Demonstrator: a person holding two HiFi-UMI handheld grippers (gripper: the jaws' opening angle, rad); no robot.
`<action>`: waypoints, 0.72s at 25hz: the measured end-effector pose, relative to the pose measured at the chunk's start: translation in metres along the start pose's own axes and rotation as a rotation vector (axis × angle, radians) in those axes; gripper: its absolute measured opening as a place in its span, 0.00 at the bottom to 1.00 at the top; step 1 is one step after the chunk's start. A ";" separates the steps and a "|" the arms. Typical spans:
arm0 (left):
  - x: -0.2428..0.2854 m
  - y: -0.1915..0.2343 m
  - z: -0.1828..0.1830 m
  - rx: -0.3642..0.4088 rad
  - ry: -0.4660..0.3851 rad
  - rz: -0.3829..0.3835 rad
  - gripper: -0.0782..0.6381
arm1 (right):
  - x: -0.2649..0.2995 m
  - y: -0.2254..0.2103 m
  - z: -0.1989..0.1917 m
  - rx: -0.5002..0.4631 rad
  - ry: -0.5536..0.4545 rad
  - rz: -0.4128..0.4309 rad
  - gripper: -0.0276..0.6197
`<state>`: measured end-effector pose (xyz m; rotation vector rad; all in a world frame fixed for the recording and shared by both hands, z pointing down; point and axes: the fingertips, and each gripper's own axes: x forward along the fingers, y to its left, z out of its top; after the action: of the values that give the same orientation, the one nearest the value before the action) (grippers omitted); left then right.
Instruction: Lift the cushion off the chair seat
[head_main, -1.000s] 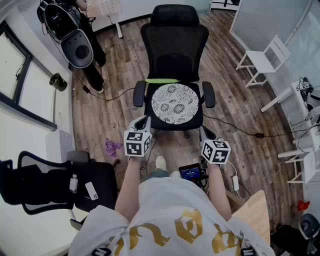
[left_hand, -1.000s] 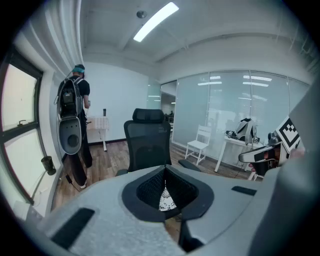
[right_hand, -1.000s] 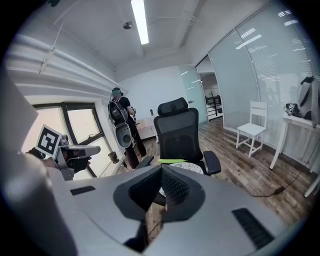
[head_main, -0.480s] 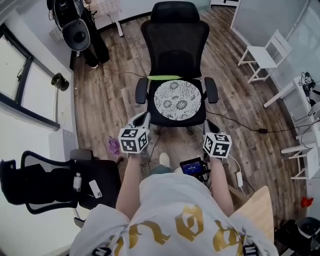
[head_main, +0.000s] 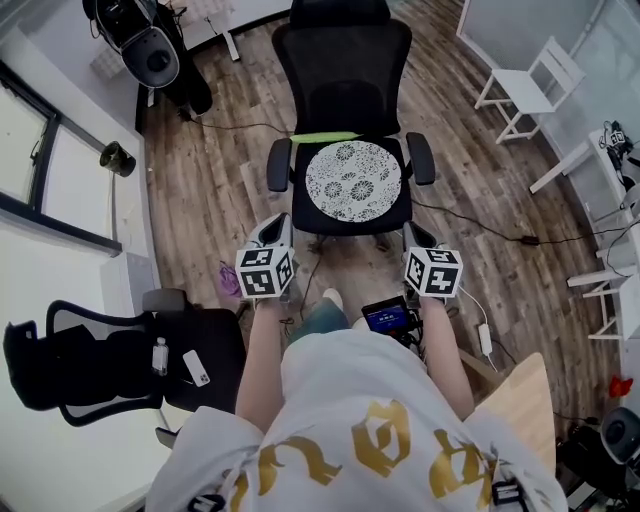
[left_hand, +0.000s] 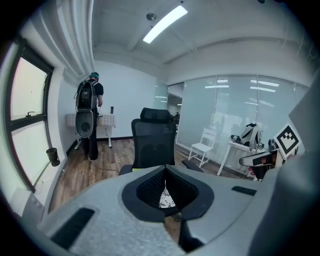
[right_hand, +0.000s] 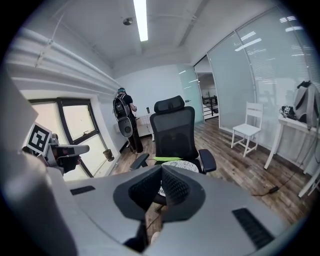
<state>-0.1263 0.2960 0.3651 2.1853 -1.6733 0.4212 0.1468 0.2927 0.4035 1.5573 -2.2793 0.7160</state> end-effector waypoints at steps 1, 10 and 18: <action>-0.001 0.000 -0.002 0.000 0.005 0.003 0.12 | 0.000 0.000 0.000 0.005 -0.002 0.002 0.06; 0.026 -0.005 0.002 0.023 0.034 -0.024 0.12 | 0.013 -0.016 0.001 0.030 0.004 -0.001 0.06; 0.089 0.003 0.004 0.010 0.081 -0.053 0.12 | 0.054 -0.050 0.002 0.040 0.066 -0.049 0.06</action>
<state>-0.1061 0.2170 0.4007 2.1841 -1.5702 0.4983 0.1731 0.2350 0.4401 1.5770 -2.1849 0.7933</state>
